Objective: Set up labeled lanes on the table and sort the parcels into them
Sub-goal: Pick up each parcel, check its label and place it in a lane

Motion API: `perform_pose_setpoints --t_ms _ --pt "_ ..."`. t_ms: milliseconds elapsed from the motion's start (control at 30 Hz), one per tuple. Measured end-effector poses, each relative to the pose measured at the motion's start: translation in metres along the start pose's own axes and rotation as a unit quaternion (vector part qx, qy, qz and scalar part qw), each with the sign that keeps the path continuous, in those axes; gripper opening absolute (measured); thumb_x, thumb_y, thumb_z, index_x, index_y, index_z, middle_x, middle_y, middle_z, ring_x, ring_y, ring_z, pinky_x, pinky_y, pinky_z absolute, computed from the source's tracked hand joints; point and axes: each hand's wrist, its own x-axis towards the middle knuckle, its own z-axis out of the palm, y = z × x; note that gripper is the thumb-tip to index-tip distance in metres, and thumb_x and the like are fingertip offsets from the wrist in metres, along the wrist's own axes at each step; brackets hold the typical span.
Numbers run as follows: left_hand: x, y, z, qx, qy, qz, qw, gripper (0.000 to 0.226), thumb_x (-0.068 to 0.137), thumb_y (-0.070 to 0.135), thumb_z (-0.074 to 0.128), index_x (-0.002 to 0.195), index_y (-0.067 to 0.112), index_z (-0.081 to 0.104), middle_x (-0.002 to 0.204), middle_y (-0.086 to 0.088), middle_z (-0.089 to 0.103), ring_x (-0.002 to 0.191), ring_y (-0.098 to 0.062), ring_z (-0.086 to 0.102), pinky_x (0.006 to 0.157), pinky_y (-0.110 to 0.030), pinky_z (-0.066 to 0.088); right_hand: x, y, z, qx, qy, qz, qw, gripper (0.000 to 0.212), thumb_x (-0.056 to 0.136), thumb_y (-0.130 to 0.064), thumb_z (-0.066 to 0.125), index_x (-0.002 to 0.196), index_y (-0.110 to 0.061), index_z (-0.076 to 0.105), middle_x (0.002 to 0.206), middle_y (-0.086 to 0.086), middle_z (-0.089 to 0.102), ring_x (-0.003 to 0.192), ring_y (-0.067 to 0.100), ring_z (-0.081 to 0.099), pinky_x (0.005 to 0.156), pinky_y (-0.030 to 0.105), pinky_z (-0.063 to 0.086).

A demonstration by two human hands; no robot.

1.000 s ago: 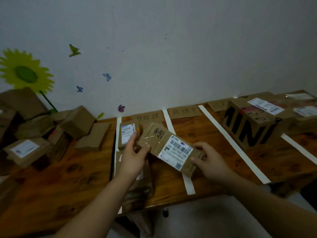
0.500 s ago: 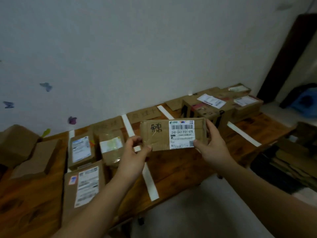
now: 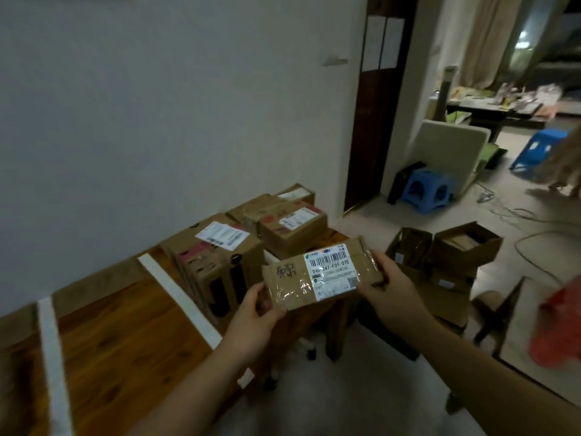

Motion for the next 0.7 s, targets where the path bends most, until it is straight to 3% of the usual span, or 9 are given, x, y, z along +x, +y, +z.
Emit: perform_pose_setpoints --t_ms 100,200,267,367,433,500,600,700 --pt "0.027 0.014 0.031 -0.020 -0.020 -0.026 0.999 0.058 0.091 0.025 0.059 0.141 0.031 0.032 0.110 0.012 0.055 0.105 -0.014 0.057 0.094 -0.037 0.049 0.032 0.018 -0.031 -0.038 -0.008 -0.011 0.999 0.032 0.090 -0.021 0.060 0.105 -0.048 0.050 0.099 -0.022 0.060 0.096 -0.004 0.059 0.090 0.032 0.052" --pt "0.059 0.022 0.049 -0.013 -0.019 -0.046 0.999 0.059 0.090 0.020 0.061 0.142 0.026 0.034 0.124 0.005 0.055 0.111 -0.017 0.055 0.098 -0.039 0.047 0.067 0.038 -0.041 -0.069 -0.019 -0.014 0.997 0.025 0.085 -0.032 0.061 0.101 -0.050 0.052 0.106 -0.016 0.063 0.106 0.007 0.059 0.091 0.041 0.052" --pt "0.084 0.023 0.056 0.007 -0.012 -0.055 0.998 0.059 0.090 0.019 0.061 0.142 0.026 0.034 0.132 0.001 0.053 0.115 -0.018 0.054 0.100 -0.041 0.046 0.093 0.052 -0.041 -0.069 -0.030 -0.003 0.997 0.029 0.086 -0.028 0.062 0.104 -0.048 0.052 0.107 -0.016 0.063 0.108 0.006 0.058 0.089 0.036 0.053" --pt "0.120 0.023 0.063 0.019 -0.013 -0.060 0.998 0.057 0.091 0.022 0.059 0.141 0.028 0.034 0.135 0.002 0.050 0.117 -0.016 0.052 0.100 -0.037 0.045 0.134 0.069 -0.035 -0.063 -0.038 0.031 0.997 0.033 0.090 -0.018 0.062 0.117 -0.035 0.052 0.109 -0.015 0.060 0.105 0.007 0.059 0.073 0.017 0.050" --pt "0.145 0.021 0.067 0.019 -0.017 -0.059 0.998 0.056 0.091 0.025 0.058 0.141 0.028 0.034 0.131 0.004 0.051 0.116 -0.015 0.052 0.098 -0.034 0.045 0.162 0.078 -0.031 -0.064 -0.043 0.053 0.996 0.029 0.092 -0.019 0.061 0.115 -0.032 0.050 0.105 -0.013 0.059 0.092 0.006 0.061 0.064 0.015 0.048" --pt "0.175 0.017 0.071 0.022 -0.016 -0.057 0.998 0.054 0.092 0.025 0.057 0.141 0.027 0.035 0.131 0.004 0.050 0.115 -0.015 0.052 0.098 -0.033 0.045 0.191 0.085 -0.027 -0.077 -0.055 0.062 0.994 0.026 0.093 -0.019 0.059 0.104 -0.038 0.045 0.094 -0.017 0.056 0.083 0.001 0.057 0.065 0.016 0.047" --pt "0.213 0.010 0.078 0.029 -0.011 -0.075 0.997 0.053 0.092 0.026 0.056 0.141 0.026 0.035 0.137 0.001 0.047 0.118 -0.018 0.051 0.100 -0.035 0.044 0.230 0.089 -0.024 -0.102 -0.088 0.062 0.989 0.024 0.094 -0.020 0.057 0.091 -0.041 0.045 0.092 -0.016 0.057 0.089 0.003 0.058 0.077 0.023 0.051" --pt "0.237 0.005 0.084 0.026 0.007 -0.105 0.994 0.054 0.092 0.027 0.056 0.142 0.026 0.034 0.138 0.000 0.047 0.119 -0.018 0.051 0.095 -0.030 0.045 0.262 0.101 -0.020 -0.113 -0.127 0.055 0.984 0.019 0.093 -0.026 0.060 0.094 -0.041 0.049 0.094 -0.016 0.059 0.093 0.003 0.059 0.071 0.016 0.045"
